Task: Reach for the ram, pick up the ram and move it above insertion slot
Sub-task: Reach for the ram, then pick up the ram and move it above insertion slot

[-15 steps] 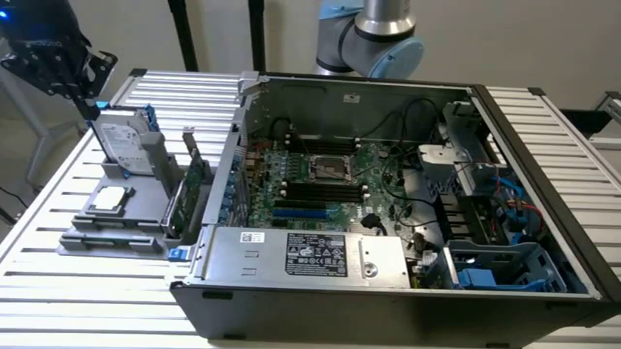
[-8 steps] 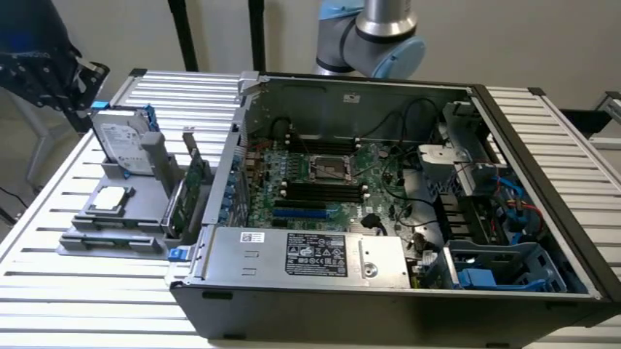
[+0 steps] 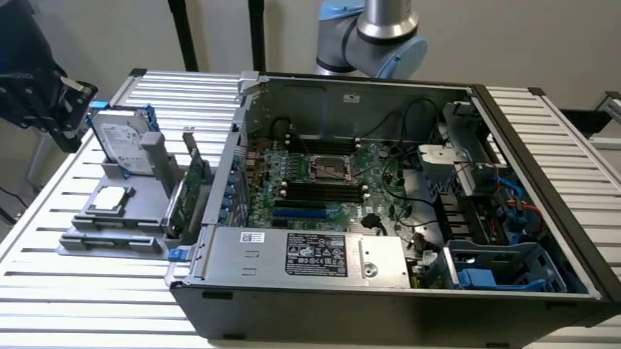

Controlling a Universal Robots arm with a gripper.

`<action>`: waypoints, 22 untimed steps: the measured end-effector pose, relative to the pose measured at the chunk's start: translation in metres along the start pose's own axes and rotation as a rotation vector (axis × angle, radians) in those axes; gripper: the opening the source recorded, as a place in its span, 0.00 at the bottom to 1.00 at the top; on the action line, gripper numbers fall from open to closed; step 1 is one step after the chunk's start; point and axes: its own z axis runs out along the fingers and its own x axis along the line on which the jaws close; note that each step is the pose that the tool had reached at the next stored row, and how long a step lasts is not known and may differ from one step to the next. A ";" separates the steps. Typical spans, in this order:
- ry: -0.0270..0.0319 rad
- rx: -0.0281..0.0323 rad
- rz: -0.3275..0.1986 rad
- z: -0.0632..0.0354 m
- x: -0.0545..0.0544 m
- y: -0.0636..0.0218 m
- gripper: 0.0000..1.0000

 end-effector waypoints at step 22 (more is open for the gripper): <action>0.0002 0.0010 -0.003 0.0270 -0.011 -0.0534 0.11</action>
